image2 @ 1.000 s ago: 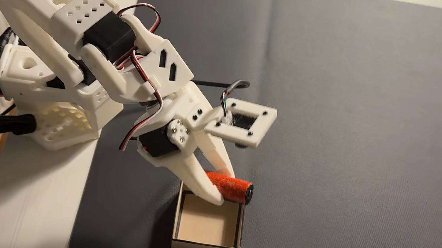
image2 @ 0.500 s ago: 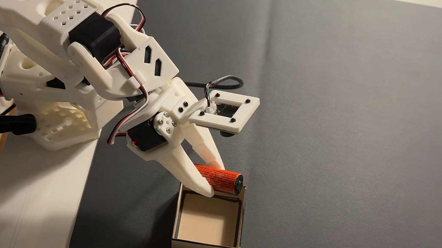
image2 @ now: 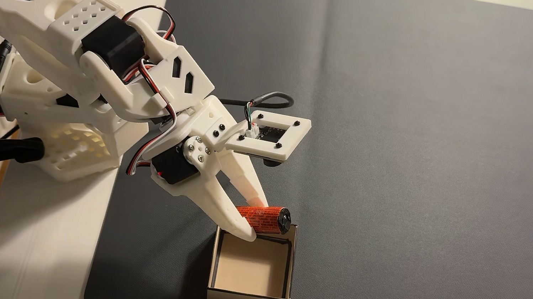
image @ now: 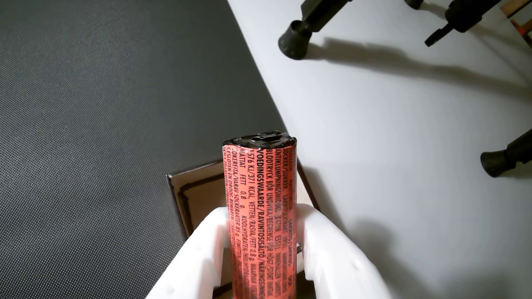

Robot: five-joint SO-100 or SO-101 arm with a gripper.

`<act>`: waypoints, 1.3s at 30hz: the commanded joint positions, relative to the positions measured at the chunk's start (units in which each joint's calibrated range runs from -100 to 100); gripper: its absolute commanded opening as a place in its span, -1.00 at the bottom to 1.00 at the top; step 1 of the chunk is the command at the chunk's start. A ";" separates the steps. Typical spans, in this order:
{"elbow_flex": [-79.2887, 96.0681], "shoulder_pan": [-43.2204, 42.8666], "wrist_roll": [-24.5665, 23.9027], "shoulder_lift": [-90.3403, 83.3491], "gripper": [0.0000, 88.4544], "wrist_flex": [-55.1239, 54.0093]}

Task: Pick the red object and place it in the box

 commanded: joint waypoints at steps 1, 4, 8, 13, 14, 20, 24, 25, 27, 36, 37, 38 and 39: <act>-0.51 0.07 -0.07 -0.64 -0.66 0.05; -0.24 -0.59 -0.07 -0.64 -0.47 0.05; -0.24 -0.82 -0.12 -0.64 -0.35 0.05; -0.60 -5.35 -3.30 -0.64 -0.56 0.05; -1.15 -6.61 -4.19 -0.64 -0.67 0.14; -5.23 -13.14 -7.53 -0.73 -0.98 0.14; -6.77 -17.74 -9.04 -0.73 -0.99 0.14; -6.77 -18.93 -9.09 -0.73 -0.99 0.14; -5.68 -21.38 -9.19 -0.73 -0.99 0.23; 2.21 -24.28 -9.19 -0.73 -0.99 9.84; 2.93 -24.20 -9.14 -0.73 -0.99 10.80; 3.75 -24.13 -9.14 -0.73 -0.99 11.68; 4.57 -24.13 -9.19 -0.73 -0.99 12.46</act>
